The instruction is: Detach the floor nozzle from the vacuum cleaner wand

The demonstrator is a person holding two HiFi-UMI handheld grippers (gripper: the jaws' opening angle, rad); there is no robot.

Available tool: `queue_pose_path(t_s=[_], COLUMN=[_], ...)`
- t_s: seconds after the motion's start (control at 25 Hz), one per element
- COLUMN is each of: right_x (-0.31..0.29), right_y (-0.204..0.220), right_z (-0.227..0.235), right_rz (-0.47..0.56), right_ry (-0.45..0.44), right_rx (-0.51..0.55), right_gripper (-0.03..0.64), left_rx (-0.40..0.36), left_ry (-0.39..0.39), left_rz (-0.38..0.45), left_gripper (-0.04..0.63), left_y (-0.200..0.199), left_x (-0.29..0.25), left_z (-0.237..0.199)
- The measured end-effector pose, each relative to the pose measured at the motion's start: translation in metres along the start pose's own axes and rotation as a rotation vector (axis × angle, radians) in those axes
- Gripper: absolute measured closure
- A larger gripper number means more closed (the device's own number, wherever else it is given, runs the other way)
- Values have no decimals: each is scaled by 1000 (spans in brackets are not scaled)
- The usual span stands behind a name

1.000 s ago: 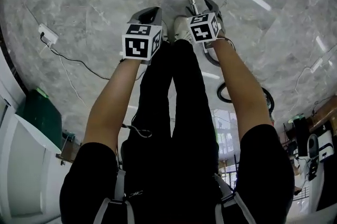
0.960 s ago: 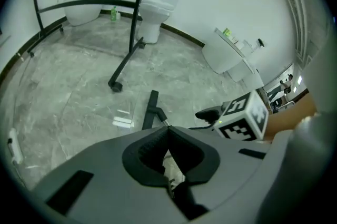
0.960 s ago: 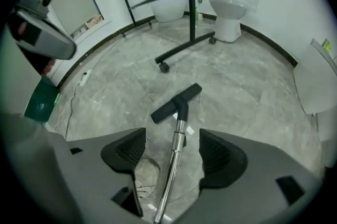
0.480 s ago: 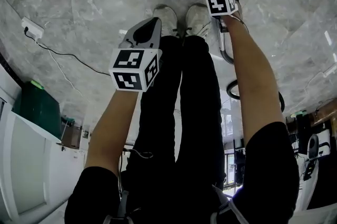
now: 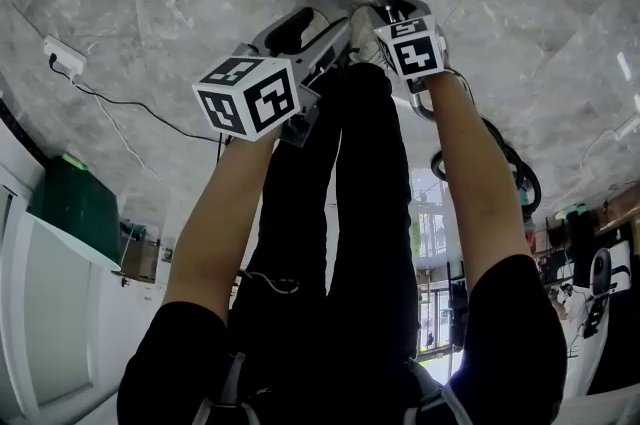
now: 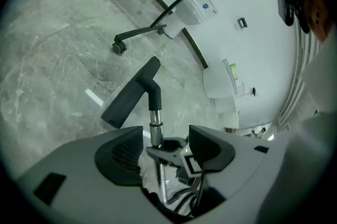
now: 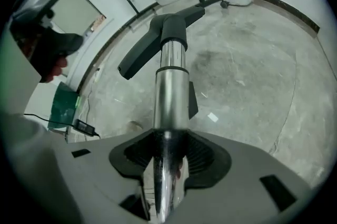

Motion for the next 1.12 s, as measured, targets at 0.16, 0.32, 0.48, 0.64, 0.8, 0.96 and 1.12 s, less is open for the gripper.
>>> queue_pose_path(t_s=[0.16, 0.32, 0.48, 0.64, 0.8, 0.96, 1.12], right_x=[41, 81, 110, 135, 149, 147, 142], right_y=[3, -3, 0, 14, 24, 30, 19], right_z=[-36, -66, -95, -120, -120, -124, -137], right_rz=[74, 152, 196, 214, 245, 226, 238], right_ry=[-54, -104, -146, -128, -158, -346, -498], right_rx=[50, 90, 137, 176, 183, 280, 502], right_gripper=[433, 434, 433, 434, 434, 436, 434], left_rx=[88, 127, 102, 129, 38, -209, -350], left_ry=[74, 46, -40, -35, -16, 172, 279], left_rz=[23, 107, 267, 308, 281, 268, 270], left_gripper=[339, 339, 339, 339, 407, 522, 522], left_y=[-19, -36, -54, -58, -51, -37, -34], left_x=[-12, -11, 8, 12, 18, 28, 34], left_z=[22, 31, 41, 52, 66, 96, 125])
Point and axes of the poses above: the fingertips, and each gripper's own axes: x backward along the fingers, z to its right, y out of its underside, the point moved 6 cm from there along x, backward along the fingers, and after that the axes turned 15 degrees about -z, right-handed, at the moved point
